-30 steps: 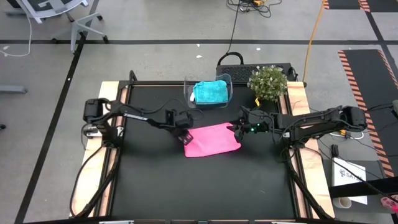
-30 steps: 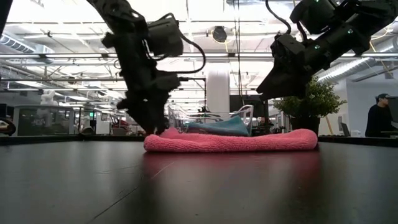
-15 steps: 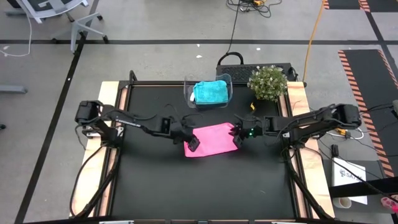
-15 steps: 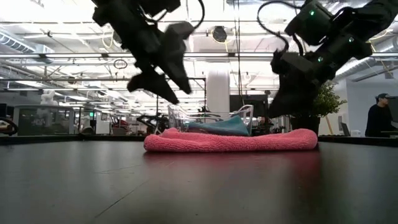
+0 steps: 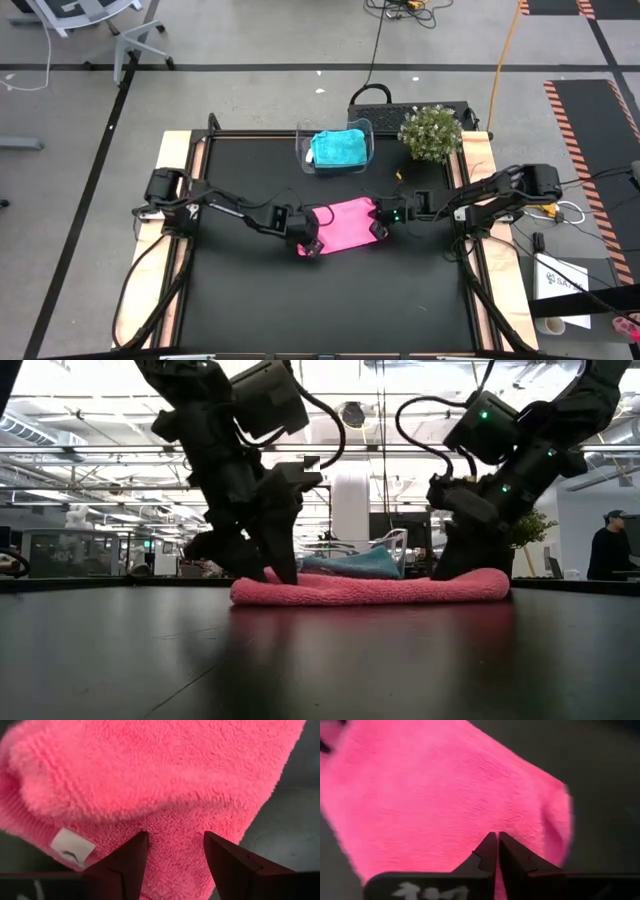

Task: Fold microfiber towels
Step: Fold the pink microfiber cloth

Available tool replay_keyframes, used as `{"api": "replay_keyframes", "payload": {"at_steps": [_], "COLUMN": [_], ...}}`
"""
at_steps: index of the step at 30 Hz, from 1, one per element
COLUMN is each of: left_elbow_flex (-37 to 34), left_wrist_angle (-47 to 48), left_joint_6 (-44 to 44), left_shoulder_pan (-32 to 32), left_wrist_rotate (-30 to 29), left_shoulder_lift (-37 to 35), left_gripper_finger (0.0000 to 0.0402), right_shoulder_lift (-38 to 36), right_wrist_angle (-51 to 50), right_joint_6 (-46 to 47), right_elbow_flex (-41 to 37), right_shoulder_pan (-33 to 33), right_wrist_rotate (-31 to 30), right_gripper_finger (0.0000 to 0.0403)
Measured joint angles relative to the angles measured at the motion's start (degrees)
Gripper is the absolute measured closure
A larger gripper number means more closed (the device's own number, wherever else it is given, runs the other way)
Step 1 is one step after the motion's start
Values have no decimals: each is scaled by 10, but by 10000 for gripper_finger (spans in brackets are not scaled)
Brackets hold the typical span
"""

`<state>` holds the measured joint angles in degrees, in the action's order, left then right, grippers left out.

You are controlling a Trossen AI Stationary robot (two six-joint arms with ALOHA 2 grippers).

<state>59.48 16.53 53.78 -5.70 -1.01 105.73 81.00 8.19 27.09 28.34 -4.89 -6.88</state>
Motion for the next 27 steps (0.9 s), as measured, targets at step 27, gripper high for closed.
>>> {"api": "replay_keyframes", "payload": {"at_steps": [27], "left_elbow_flex": [0], "left_wrist_angle": [29], "left_joint_6": [22], "left_shoulder_pan": [-29], "left_wrist_rotate": [3], "left_shoulder_lift": [9], "left_gripper_finger": [202], "right_shoulder_lift": [-161], "right_wrist_angle": [-87], "right_joint_6": [51], "right_elbow_flex": [0], "right_shoulder_pan": [28], "right_wrist_rotate": [119], "right_gripper_finger": [401]}}
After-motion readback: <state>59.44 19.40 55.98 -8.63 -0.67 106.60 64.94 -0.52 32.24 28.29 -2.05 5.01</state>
